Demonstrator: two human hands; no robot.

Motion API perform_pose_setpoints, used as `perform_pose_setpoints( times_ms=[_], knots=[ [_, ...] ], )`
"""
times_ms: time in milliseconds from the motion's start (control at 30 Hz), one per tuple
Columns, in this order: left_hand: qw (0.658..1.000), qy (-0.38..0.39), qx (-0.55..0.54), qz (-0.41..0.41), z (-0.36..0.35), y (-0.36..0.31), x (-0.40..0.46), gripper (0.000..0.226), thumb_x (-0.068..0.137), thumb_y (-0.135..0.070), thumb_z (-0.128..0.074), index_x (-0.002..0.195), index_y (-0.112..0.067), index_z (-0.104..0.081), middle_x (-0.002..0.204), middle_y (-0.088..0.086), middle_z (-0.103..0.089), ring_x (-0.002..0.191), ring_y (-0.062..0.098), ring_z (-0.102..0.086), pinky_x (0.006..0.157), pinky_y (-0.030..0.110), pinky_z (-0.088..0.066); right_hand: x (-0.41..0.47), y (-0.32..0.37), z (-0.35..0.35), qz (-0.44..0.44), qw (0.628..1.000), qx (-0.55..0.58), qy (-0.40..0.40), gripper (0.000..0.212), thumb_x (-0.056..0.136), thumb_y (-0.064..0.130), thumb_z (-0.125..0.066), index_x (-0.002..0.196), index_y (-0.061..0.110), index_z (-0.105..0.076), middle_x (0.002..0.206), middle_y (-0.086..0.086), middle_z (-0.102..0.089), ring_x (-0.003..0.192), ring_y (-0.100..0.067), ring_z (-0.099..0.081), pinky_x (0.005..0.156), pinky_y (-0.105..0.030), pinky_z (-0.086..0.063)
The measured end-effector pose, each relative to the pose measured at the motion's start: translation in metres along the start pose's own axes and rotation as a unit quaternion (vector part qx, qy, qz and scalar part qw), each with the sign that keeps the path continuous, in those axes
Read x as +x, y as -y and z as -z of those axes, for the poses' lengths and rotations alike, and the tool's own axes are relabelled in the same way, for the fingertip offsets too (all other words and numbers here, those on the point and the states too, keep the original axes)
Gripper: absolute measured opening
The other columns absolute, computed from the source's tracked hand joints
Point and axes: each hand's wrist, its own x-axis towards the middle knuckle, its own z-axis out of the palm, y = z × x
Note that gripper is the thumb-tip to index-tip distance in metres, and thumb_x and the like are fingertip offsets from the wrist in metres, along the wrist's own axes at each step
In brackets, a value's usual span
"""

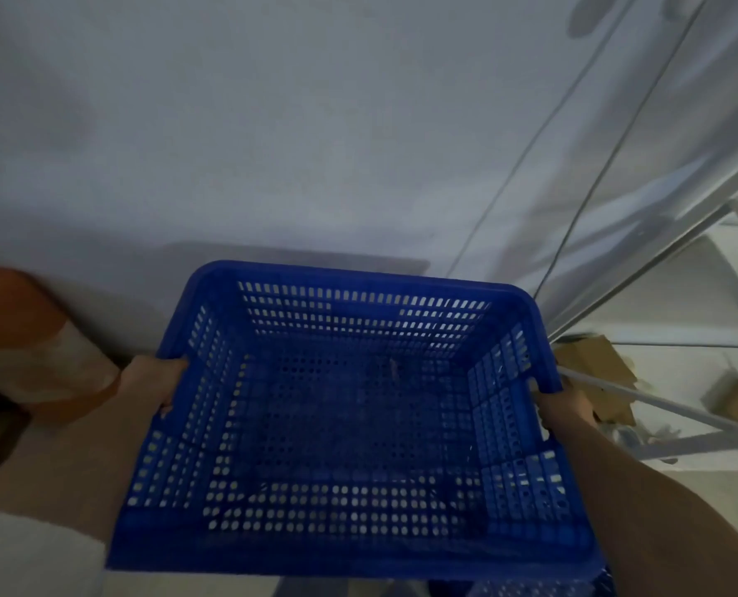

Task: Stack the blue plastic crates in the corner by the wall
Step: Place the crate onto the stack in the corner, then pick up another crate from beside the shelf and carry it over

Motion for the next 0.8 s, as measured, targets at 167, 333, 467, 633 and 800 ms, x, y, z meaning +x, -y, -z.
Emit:
perform_pose_setpoints(
  times_ms=[167,333,467,633,800],
  knots=[
    [1.000,-0.004,-0.011,0.021,-0.009,0.008,0.036,0.045,0.090,-0.037,-0.062,0.058,-0.009,-0.047,0.048,0.018,-0.048,0.039,0.029,-0.046,0.044,0.036,-0.050,0.005,0.017,-0.026,-0.031,0.999,-0.005,-0.002,0.024,0.082,0.030,-0.066,0.090,0.008,-0.060,0.064,-0.008,-0.060,0.052,-0.024,-0.058,0.044,-0.026,-0.042],
    [0.999,-0.027,-0.017,0.042,-0.024,0.014,0.069,0.050,0.084,-0.043,-0.066,0.054,-0.008,-0.048,0.045,0.017,-0.054,0.034,0.028,-0.050,0.040,0.033,-0.051,0.025,0.033,-0.050,-0.040,0.999,-0.012,0.001,0.026,0.083,0.030,-0.065,0.092,0.006,-0.062,0.066,-0.010,-0.063,0.056,-0.025,-0.060,0.046,-0.027,-0.044],
    [0.998,-0.015,-0.033,0.047,-0.038,0.020,0.093,0.057,0.087,-0.041,-0.064,0.047,-0.008,-0.041,0.044,0.019,-0.050,0.035,0.027,-0.046,0.050,0.039,-0.051,0.043,0.039,-0.069,-0.047,0.999,-0.019,0.008,0.032,0.082,0.027,-0.065,0.104,0.003,-0.064,0.075,-0.012,-0.065,0.063,-0.026,-0.062,0.051,-0.027,-0.046],
    [0.997,0.021,-0.043,0.054,-0.052,0.015,0.108,0.049,0.091,-0.036,-0.062,0.057,-0.005,-0.046,0.055,0.020,-0.051,0.043,0.028,-0.046,0.056,0.038,-0.048,0.065,0.037,-0.092,-0.038,0.998,-0.022,0.034,0.038,0.084,0.022,-0.063,0.114,-0.002,-0.062,0.090,-0.023,-0.068,0.077,-0.035,-0.065,0.070,-0.044,-0.055],
    [0.995,0.044,-0.043,0.084,-0.062,0.008,0.118,0.032,0.090,-0.027,-0.063,0.082,0.001,-0.053,0.067,0.016,-0.056,0.052,0.025,-0.051,0.051,0.030,-0.043,0.080,0.034,-0.112,-0.035,0.997,-0.027,0.068,0.032,0.086,0.020,-0.062,0.108,-0.004,-0.061,0.085,-0.025,-0.066,0.079,-0.039,-0.065,0.078,-0.052,-0.054]
  ],
)
